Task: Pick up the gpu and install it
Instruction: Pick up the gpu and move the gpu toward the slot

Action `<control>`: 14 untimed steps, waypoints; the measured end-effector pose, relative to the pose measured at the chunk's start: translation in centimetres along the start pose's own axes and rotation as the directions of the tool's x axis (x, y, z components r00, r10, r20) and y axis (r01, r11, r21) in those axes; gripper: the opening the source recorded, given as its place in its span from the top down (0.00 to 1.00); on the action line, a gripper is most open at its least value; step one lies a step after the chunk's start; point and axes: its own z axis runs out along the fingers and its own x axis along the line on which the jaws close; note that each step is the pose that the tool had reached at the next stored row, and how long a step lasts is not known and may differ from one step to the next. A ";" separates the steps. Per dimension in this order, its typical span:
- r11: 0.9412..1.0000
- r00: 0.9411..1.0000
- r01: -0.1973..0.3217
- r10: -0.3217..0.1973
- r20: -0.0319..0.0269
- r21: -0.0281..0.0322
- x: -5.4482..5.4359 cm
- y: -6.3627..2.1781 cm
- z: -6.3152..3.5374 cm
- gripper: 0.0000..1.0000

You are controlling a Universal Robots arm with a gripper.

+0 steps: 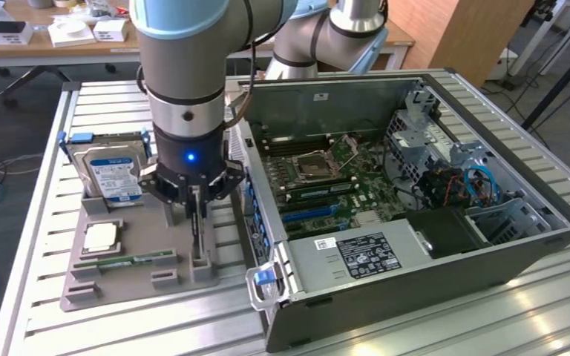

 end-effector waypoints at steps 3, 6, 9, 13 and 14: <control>1.000 1.000 0.000 0.000 0.000 0.000 0.0 0.04 -1.05 0.74; 1.000 1.000 0.000 0.000 0.000 0.000 0.1 0.10 -2.40 0.74; 1.000 1.000 0.000 0.000 0.000 0.000 0.1 0.15 -3.76 0.74; 1.000 1.000 0.000 0.000 0.000 0.000 0.2 0.23 -5.57 0.74; 1.000 1.000 0.000 0.000 0.000 0.000 0.2 0.24 -6.03 0.74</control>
